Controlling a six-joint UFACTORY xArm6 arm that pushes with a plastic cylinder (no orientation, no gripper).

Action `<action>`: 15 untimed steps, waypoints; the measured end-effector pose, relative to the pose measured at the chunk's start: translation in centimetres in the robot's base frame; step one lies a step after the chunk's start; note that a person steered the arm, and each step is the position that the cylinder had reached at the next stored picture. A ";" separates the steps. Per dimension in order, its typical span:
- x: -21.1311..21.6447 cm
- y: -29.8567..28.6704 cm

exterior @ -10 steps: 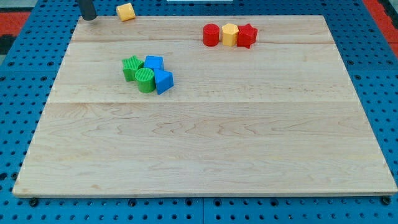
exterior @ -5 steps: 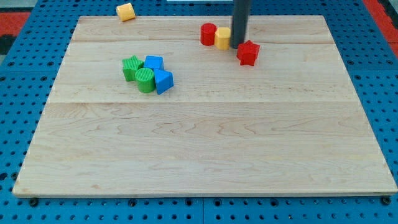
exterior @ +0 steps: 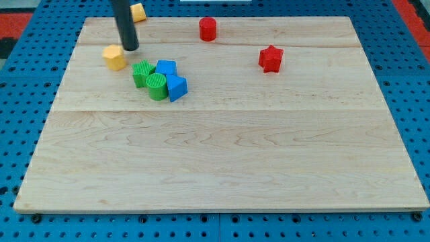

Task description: Push the yellow hexagon to the left of the green circle

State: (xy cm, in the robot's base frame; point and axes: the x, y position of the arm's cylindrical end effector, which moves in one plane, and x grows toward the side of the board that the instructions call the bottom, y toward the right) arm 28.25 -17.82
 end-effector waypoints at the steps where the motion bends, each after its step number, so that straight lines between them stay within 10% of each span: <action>1: 5.0 -2.6; 3: 0.0 -7.2; 8: 10.6 -12.2; 10: 11.2 3.6; 11: 14.4 1.1; 13: 15.6 24.5; 15: 13.3 15.0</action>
